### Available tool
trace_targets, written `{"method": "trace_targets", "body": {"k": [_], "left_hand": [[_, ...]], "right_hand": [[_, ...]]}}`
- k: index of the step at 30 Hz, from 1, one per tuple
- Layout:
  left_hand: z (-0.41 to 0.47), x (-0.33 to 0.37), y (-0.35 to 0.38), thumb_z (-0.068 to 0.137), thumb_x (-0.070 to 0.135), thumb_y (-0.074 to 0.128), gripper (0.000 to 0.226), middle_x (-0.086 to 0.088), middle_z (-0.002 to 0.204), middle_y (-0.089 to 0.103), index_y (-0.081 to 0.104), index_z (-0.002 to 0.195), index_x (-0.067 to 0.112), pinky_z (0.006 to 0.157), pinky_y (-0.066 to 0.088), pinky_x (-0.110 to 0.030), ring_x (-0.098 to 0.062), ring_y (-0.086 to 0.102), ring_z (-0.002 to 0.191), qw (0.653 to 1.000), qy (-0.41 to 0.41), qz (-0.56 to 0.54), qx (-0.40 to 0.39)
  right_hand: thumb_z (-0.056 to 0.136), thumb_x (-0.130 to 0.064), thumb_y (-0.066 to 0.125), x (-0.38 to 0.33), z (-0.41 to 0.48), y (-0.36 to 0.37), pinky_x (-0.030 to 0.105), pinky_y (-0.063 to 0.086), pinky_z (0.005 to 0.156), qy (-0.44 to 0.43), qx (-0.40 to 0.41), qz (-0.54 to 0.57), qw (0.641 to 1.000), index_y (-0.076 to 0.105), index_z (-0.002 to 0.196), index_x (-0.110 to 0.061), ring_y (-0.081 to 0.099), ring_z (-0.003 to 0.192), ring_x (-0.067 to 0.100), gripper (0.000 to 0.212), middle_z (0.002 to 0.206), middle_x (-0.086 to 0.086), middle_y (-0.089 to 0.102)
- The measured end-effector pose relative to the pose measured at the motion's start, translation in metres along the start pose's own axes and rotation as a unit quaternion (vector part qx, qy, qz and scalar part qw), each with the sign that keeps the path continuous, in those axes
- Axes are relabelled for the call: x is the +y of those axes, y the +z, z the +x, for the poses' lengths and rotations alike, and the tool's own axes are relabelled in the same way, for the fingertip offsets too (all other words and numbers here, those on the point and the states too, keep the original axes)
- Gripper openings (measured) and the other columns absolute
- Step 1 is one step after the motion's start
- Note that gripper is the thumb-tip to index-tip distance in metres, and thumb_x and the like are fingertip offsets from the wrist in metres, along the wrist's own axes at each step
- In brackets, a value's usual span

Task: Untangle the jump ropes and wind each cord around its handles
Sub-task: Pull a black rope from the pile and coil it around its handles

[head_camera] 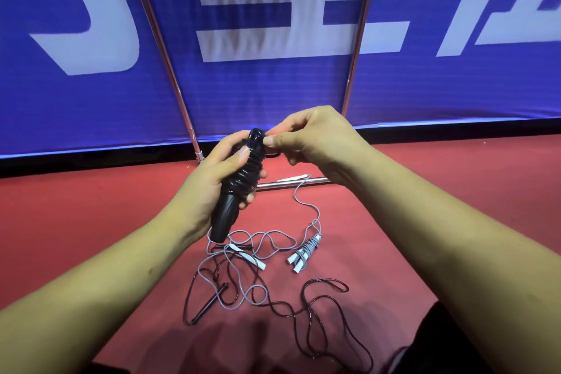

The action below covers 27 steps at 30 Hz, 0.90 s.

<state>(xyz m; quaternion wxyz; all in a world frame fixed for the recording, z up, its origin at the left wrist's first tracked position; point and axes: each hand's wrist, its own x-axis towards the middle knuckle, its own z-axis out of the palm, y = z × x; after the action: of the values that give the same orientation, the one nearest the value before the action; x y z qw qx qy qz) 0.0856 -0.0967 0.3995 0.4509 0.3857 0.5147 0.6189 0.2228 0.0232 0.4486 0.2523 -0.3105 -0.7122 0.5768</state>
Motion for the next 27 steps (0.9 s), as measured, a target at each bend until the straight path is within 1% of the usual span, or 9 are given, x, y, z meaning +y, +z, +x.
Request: {"method": "trace_targets", "body": {"k": [2, 5, 7, 10, 12, 16, 19, 22, 27], "left_hand": [[0.000, -0.001, 0.002, 0.093, 0.029, 0.058, 0.039, -0.016, 0.088, 0.064, 0.054, 0.131, 0.024, 0.046, 0.041, -0.025, -0.021, 0.055, 0.053, 1.000, 0.011, 0.010, 0.002], [0.000, -0.003, 0.004, 0.090, 0.029, 0.057, 0.038, -0.015, 0.086, 0.067, 0.056, 0.128, 0.031, 0.046, 0.042, -0.025, -0.021, 0.056, 0.055, 0.999, 0.025, 0.021, 0.003], [0.000, -0.004, 0.005, 0.089, 0.030, 0.056, 0.039, -0.015, 0.086, 0.067, 0.057, 0.128, 0.034, 0.047, 0.041, -0.025, -0.024, 0.053, 0.055, 0.999, 0.025, 0.026, -0.001], [0.000, -0.004, 0.004, 0.088, 0.030, 0.056, 0.042, -0.014, 0.087, 0.067, 0.057, 0.129, 0.035, 0.048, 0.042, -0.027, -0.025, 0.052, 0.056, 0.999, 0.015, 0.037, -0.016], [0.001, -0.001, 0.004, 0.088, 0.031, 0.055, 0.042, -0.014, 0.087, 0.066, 0.057, 0.129, 0.037, 0.050, 0.042, -0.027, -0.025, 0.051, 0.057, 0.999, 0.005, 0.042, -0.030], [0.002, 0.002, 0.006, 0.088, 0.033, 0.054, 0.042, -0.016, 0.086, 0.066, 0.057, 0.129, 0.035, 0.046, 0.040, -0.026, -0.025, 0.050, 0.053, 0.999, -0.007, 0.015, -0.047], [0.002, -0.001, 0.007, 0.087, 0.034, 0.055, 0.043, -0.020, 0.086, 0.063, 0.057, 0.130, 0.033, 0.047, 0.039, -0.026, -0.024, 0.048, 0.054, 0.999, -0.014, -0.005, -0.035], [0.002, -0.001, 0.007, 0.087, 0.033, 0.055, 0.044, -0.019, 0.087, 0.063, 0.055, 0.131, 0.028, 0.045, 0.039, -0.025, -0.024, 0.049, 0.053, 0.999, -0.013, -0.010, -0.032], [0.001, 0.000, 0.004, 0.088, 0.034, 0.054, 0.044, -0.018, 0.087, 0.064, 0.056, 0.132, 0.029, 0.047, 0.040, -0.025, -0.024, 0.050, 0.055, 0.999, -0.018, -0.015, -0.042]], "right_hand": [[0.076, 0.000, 0.076, -0.003, -0.001, -0.001, 0.024, 0.045, 0.052, 0.012, -0.001, -0.014, 1.000, 0.074, 0.076, 0.000, 0.056, 0.049, 0.008, 0.002, 0.075, 0.016, 0.072], [0.076, 0.001, 0.073, -0.005, -0.001, -0.003, 0.027, 0.047, 0.056, 0.027, -0.001, -0.016, 1.000, 0.071, 0.066, -0.006, 0.063, 0.066, 0.017, 0.012, 0.086, 0.022, 0.073], [0.076, 0.004, 0.071, -0.006, -0.001, -0.005, 0.028, 0.045, 0.054, 0.038, -0.010, -0.004, 0.999, 0.067, 0.061, -0.006, 0.062, 0.070, 0.023, 0.018, 0.087, 0.028, 0.071], [0.077, 0.008, 0.067, -0.006, -0.001, -0.007, 0.027, 0.041, 0.051, 0.055, -0.030, 0.017, 0.998, 0.065, 0.060, -0.003, 0.060, 0.070, 0.027, 0.021, 0.079, 0.028, 0.067], [0.080, 0.008, 0.066, -0.005, -0.001, -0.009, 0.026, 0.041, 0.051, 0.059, -0.036, 0.026, 0.997, 0.066, 0.065, -0.001, 0.059, 0.071, 0.027, 0.018, 0.075, 0.024, 0.065], [0.086, 0.004, 0.064, -0.005, -0.003, -0.012, 0.026, 0.042, 0.052, 0.048, -0.024, 0.039, 0.998, 0.068, 0.076, 0.002, 0.056, 0.070, 0.026, 0.011, 0.069, 0.018, 0.063], [0.083, 0.004, 0.066, -0.004, -0.004, -0.011, 0.029, 0.045, 0.057, 0.043, -0.013, 0.039, 0.998, 0.068, 0.073, 0.002, 0.058, 0.071, 0.028, 0.010, 0.075, 0.023, 0.065], [0.081, 0.005, 0.066, -0.002, -0.003, -0.009, 0.031, 0.045, 0.057, 0.053, -0.003, 0.057, 0.997, 0.068, 0.070, 0.001, 0.056, 0.071, 0.029, 0.012, 0.076, 0.024, 0.065], [0.079, 0.007, 0.068, 0.000, -0.003, -0.011, 0.031, 0.046, 0.060, 0.058, -0.010, 0.057, 0.997, 0.066, 0.064, -0.002, 0.055, 0.069, 0.027, 0.018, 0.075, 0.023, 0.065]]}}
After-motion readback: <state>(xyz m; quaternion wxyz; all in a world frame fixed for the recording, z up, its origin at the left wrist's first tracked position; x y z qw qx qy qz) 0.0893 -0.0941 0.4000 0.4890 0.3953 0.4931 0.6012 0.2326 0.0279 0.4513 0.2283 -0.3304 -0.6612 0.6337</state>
